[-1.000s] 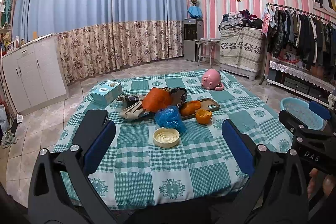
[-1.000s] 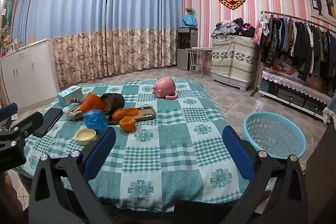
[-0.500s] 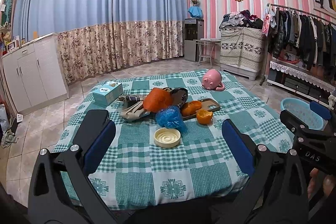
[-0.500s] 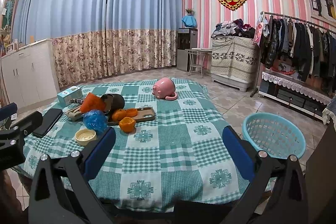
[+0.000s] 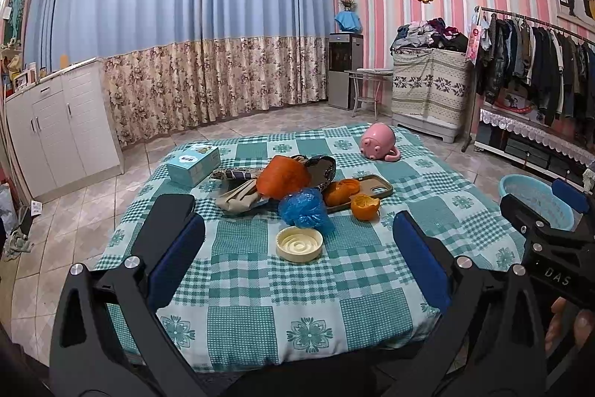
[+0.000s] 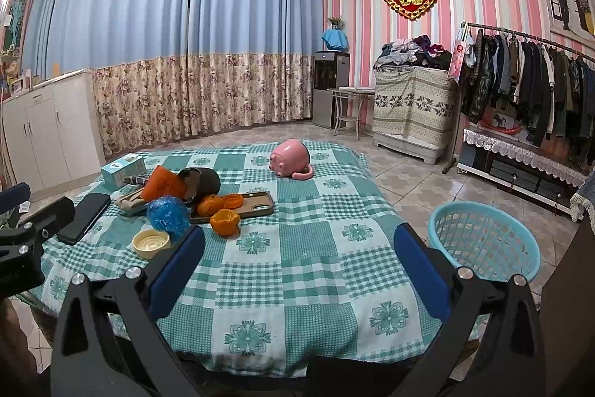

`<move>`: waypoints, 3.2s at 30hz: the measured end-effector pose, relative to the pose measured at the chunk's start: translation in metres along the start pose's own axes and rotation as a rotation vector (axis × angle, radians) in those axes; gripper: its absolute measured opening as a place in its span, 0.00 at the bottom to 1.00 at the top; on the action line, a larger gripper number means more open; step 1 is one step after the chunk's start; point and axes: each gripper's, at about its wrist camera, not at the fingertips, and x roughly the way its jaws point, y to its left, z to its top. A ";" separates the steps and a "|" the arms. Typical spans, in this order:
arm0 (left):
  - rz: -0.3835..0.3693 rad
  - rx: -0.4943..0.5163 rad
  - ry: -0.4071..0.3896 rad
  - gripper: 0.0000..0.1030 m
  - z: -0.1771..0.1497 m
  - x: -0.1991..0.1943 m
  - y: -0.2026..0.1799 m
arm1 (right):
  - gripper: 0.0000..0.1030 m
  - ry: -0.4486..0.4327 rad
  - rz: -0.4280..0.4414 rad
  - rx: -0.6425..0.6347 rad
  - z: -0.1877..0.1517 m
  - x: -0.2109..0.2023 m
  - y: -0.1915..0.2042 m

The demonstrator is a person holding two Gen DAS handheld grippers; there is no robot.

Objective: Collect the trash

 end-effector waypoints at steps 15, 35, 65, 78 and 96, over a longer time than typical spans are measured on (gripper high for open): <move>0.003 -0.011 0.003 0.95 0.000 -0.002 0.006 | 0.96 -0.004 -0.002 -0.003 0.002 -0.001 -0.001; 0.015 -0.019 0.000 0.95 0.000 0.001 0.015 | 0.96 -0.012 -0.002 -0.006 0.004 -0.003 0.000; 0.029 -0.026 0.030 0.95 -0.006 0.020 0.024 | 0.96 0.008 -0.013 -0.016 -0.008 0.013 -0.003; 0.042 -0.024 0.075 0.95 -0.012 0.047 0.025 | 0.96 0.061 -0.012 -0.031 -0.017 0.037 -0.002; 0.108 -0.077 0.187 0.95 -0.020 0.107 0.063 | 0.96 0.075 0.012 -0.083 0.005 0.094 0.016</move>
